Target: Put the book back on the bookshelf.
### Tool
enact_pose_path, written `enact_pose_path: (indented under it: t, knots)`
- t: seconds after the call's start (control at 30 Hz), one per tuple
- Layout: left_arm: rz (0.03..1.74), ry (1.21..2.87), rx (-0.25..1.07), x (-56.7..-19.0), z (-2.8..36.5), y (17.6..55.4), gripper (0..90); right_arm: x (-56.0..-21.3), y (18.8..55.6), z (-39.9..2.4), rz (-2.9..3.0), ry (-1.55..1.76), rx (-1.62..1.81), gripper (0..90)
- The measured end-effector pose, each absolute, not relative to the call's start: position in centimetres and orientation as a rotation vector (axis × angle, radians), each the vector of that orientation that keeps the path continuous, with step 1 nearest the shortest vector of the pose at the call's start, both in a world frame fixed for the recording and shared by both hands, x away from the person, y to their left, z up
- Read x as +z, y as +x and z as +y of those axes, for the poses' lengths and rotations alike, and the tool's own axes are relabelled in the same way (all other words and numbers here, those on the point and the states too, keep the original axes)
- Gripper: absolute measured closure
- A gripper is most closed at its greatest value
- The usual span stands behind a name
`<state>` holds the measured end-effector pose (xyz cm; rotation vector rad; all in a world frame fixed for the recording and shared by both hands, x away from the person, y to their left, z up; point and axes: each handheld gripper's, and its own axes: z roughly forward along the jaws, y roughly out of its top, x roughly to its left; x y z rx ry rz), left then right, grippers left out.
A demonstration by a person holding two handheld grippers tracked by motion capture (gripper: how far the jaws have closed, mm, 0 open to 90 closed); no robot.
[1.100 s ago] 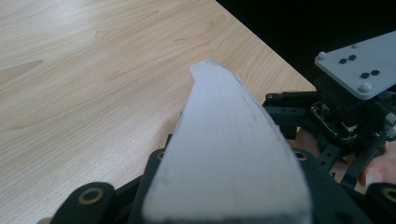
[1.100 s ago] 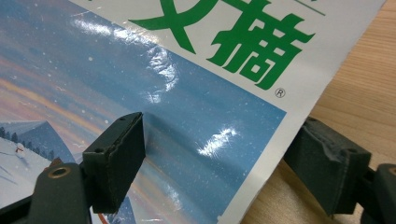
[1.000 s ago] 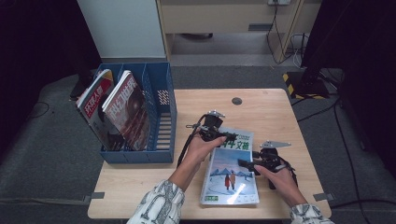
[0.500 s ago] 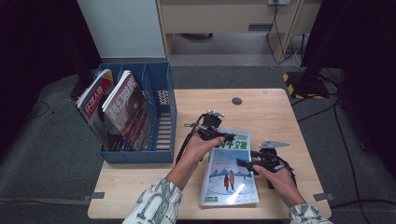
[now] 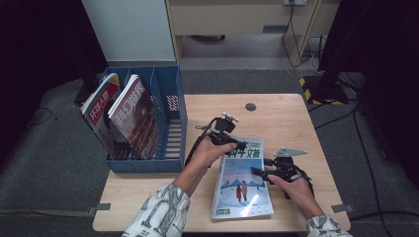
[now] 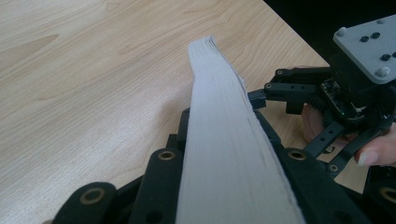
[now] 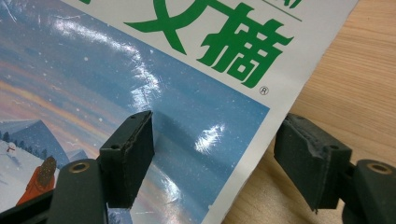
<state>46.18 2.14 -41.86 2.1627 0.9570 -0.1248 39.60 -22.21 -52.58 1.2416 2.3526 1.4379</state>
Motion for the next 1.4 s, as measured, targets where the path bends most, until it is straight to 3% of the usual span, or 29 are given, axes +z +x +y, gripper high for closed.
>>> enact_pose_path:
  t: [0.13, 0.43, 0.77, 1.2, 1.4]
  knots:
    - [0.965, 2.140, -0.145, -42.0, 2.3, 46.3, 71.3, -52.5, 39.6, -22.6, 2.367, 1.244, 1.400, 23.9]
    - [0.943, 2.119, -0.152, -40.8, 2.9, 45.9, 72.2, -51.8, 39.7, -24.9, 2.330, 1.255, 1.396, 23.8]
    - [0.901, 2.141, -0.060, -37.6, 3.7, 45.0, 73.3, -51.5, 39.7, -28.1, 2.217, 1.363, 1.319, 23.8]
    - [0.883, 2.128, 0.070, -33.1, 5.2, 44.5, 73.4, -51.9, 39.9, -28.2, 2.185, 1.376, 1.229, 21.8]
    - [0.891, 2.121, 0.093, -32.0, 5.8, 44.6, 73.4, -52.4, 40.1, -28.1, 2.180, 1.367, 1.126, 15.5]
